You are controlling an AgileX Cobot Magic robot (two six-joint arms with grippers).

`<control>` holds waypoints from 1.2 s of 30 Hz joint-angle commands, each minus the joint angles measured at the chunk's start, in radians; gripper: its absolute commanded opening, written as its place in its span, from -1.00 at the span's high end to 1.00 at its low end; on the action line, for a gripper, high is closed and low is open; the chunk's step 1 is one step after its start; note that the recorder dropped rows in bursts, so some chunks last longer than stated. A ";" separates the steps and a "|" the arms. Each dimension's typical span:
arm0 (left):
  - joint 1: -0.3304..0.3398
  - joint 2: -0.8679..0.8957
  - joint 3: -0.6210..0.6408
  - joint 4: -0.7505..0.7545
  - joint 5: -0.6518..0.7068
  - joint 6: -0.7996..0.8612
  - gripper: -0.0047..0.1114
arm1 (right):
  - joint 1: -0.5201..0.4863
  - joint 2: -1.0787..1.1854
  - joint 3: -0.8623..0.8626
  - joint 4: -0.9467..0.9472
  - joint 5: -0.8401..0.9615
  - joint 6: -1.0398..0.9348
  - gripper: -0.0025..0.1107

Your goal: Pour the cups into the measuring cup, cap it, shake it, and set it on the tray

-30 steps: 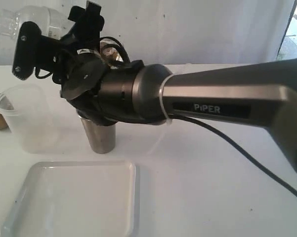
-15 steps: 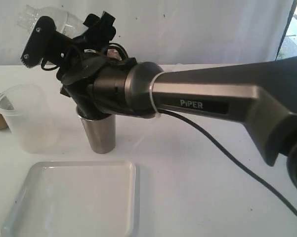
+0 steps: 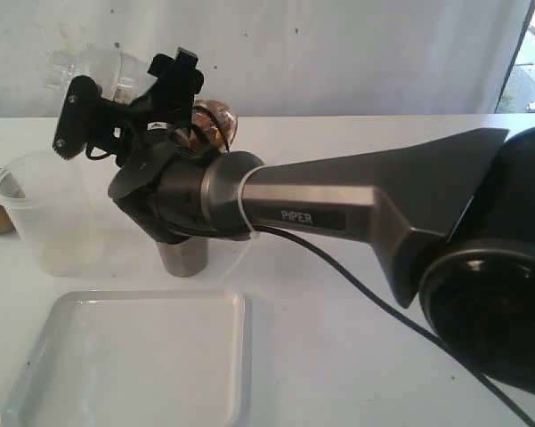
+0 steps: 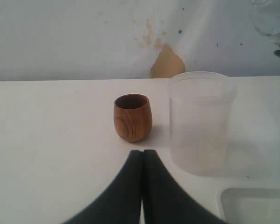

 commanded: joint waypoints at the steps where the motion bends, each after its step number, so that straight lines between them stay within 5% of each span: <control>1: -0.003 -0.004 0.006 0.003 -0.005 -0.001 0.92 | -0.004 -0.021 -0.023 -0.153 -0.049 -0.027 0.96; 36: -0.003 -0.004 0.006 0.003 -0.005 -0.001 0.92 | -0.065 0.079 -0.112 -0.406 -0.029 -0.027 0.96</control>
